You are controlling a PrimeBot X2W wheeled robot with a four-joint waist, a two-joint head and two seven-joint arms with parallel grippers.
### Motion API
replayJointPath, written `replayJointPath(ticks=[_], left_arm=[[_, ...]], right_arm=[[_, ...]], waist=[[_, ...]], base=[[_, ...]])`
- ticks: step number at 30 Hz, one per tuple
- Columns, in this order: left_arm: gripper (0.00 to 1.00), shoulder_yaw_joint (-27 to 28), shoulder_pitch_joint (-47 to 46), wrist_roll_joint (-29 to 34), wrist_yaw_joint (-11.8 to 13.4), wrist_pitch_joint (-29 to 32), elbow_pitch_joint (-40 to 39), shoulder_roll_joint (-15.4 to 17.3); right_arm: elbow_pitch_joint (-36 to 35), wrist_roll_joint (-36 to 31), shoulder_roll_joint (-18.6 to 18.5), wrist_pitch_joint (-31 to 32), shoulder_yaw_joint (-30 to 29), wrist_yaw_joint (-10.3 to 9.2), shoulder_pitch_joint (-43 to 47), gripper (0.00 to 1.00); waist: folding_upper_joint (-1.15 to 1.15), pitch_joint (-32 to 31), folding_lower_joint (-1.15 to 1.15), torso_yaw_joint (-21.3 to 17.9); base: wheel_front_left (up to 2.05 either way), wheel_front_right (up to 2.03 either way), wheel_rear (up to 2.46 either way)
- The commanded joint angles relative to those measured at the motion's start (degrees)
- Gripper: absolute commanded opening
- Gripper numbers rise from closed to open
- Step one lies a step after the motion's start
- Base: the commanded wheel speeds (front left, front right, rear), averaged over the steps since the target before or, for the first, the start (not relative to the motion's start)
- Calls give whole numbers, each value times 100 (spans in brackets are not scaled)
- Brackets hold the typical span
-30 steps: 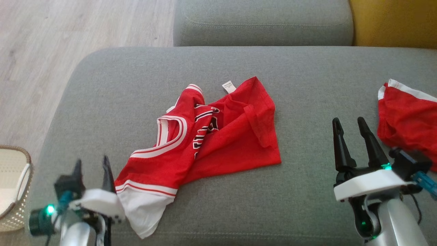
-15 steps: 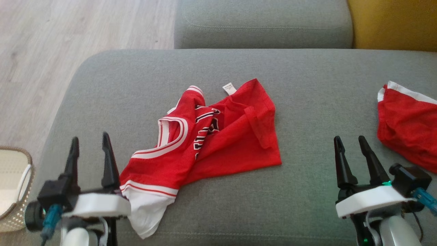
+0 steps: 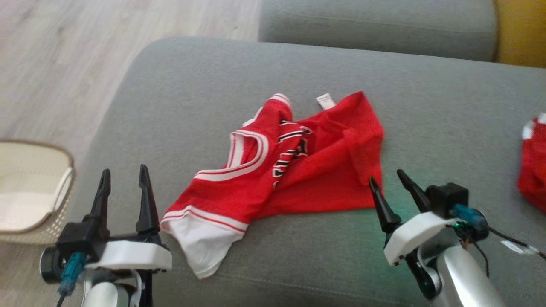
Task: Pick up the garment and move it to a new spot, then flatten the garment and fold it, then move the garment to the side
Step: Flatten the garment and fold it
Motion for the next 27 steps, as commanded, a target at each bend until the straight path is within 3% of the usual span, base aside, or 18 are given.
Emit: replayJointPath(ticks=[1,11,18,19,27], left_arm=[[100,145,-307,35,-23,-68,-134,-7],[100,75,-402,6,-73,-69,-15,-19],[100,14,-447,-52,-61,-69,36,-21],[100,8,-451,-52,-64,-69,51,-21],[100,56,-449,-26,-51,-69,141,-22]], right_arm=[[37,-129,-11,47,155,-1,-337,100],[1085,-519,-11,5,-49,-1,-890,100],[1606,-592,-11,-194,-166,-1,-1145,100],[1664,-567,-11,-221,-155,-1,-1181,0],[1802,-426,-11,-455,-223,-1,-1235,0]], waist=[[0,103,0,208],[0,296,0,598],[0,394,0,660],[0,403,0,653],[0,314,0,408]], base=[[0,0,0],[0,0,0],[0,0,0],[0,0,0],[0,0,0]])
